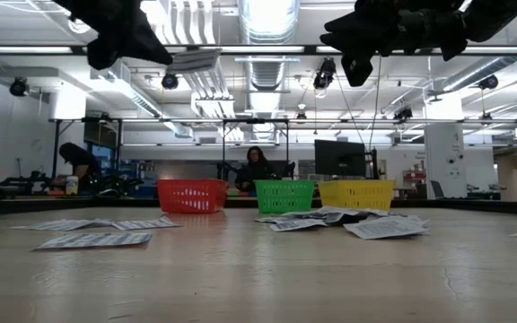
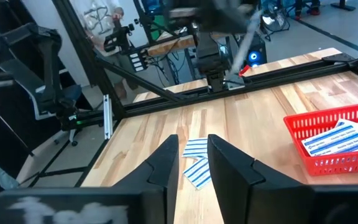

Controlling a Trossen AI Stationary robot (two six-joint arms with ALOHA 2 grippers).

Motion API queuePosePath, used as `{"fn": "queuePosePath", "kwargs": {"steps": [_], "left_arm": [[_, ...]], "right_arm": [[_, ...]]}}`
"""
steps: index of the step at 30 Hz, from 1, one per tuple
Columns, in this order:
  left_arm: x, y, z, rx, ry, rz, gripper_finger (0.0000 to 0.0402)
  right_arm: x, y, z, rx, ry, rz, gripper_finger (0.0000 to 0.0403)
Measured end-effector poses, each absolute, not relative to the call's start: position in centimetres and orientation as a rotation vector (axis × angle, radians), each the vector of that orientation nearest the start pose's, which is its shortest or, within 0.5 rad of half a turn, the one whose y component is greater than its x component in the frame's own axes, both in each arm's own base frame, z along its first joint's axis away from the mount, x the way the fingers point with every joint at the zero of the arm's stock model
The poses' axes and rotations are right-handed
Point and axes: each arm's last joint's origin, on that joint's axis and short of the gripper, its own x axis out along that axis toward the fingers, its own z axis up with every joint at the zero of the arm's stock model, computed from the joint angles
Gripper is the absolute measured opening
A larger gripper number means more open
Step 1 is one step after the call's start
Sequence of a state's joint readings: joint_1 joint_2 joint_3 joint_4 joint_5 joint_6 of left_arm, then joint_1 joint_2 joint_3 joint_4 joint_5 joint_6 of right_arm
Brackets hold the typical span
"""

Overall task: Pick & Place First Aid Supplies
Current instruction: Put the blue bandage into the red basket

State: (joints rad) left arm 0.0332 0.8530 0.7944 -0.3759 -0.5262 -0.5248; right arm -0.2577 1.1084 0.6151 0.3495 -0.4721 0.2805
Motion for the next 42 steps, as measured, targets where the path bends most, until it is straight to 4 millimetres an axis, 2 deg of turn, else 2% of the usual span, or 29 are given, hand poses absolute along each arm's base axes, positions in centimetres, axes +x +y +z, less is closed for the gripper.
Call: {"fn": "queuePosePath", "kwargs": {"steps": [8,12,16,23,28,33,38,42], "left_arm": [[19.6,9.9,33.4,-0.240,0.514,0.741,0.0000],[20.6,13.2,33.1,-0.217,0.700,0.687,0.0000],[22.3,15.6,32.0,-0.209,0.863,0.576,0.0000],[25.0,18.6,29.3,-0.112,1.182,0.375,0.0000],[26.8,20.8,27.5,-0.093,1.215,0.218,0.0000],[27.3,22.7,26.5,-0.086,1.287,0.159,0.0000],[27.6,23.7,25.3,-0.116,1.320,0.093,0.0000],[27.9,23.7,24.5,-0.143,1.303,0.036,0.0000]], "right_arm": [[23.4,-4.8,26.3,0.330,0.164,0.194,0.0080],[23.4,-4.8,26.3,0.330,0.164,0.194,0.0072],[23.4,-4.8,26.3,0.331,0.164,0.194,0.0068],[23.4,-4.8,26.3,0.331,0.164,0.194,0.0077],[23.4,-4.8,26.3,0.331,0.164,0.194,0.0084],[23.4,-4.8,26.3,0.331,0.164,0.194,0.0086],[23.4,-4.8,26.3,0.331,0.164,0.194,0.0077],[23.4,-4.8,26.3,0.331,0.164,0.194,0.0070]]}}
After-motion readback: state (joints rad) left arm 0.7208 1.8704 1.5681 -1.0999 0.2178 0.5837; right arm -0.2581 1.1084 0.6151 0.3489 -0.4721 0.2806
